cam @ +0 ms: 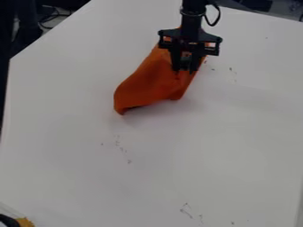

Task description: Fold the cloth from the center of the table

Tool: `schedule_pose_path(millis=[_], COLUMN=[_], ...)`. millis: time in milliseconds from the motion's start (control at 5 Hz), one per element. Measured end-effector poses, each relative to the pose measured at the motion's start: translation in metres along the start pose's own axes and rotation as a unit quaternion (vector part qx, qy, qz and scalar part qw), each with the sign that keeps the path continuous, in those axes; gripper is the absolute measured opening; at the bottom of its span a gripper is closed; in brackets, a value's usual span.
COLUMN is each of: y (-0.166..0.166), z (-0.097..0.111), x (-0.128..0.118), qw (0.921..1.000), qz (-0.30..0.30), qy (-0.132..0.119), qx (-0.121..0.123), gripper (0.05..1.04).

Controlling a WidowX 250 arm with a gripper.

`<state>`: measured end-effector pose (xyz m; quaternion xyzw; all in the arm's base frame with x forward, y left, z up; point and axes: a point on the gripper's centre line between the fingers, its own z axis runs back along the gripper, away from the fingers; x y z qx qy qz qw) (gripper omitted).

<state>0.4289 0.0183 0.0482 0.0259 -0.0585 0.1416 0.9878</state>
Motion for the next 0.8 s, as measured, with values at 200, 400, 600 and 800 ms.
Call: schedule_pose_path(millis=[200, 400, 600, 800], y=[0.003, 0.007, 0.008, 0.008], z=[0.001, 0.032, 0.042, 0.042], x=[0.0, 0.006, 0.005, 0.001], qw=[0.9999, 0.9992, 0.9989, 0.9991], qz=[0.001, 0.009, -0.002, -0.024], qy=[0.0, -0.039, -0.047, -0.034], qx=[0.01, 0.01, 0.008, 0.007], gripper=[0.901, 1.006, 1.001, 1.001])
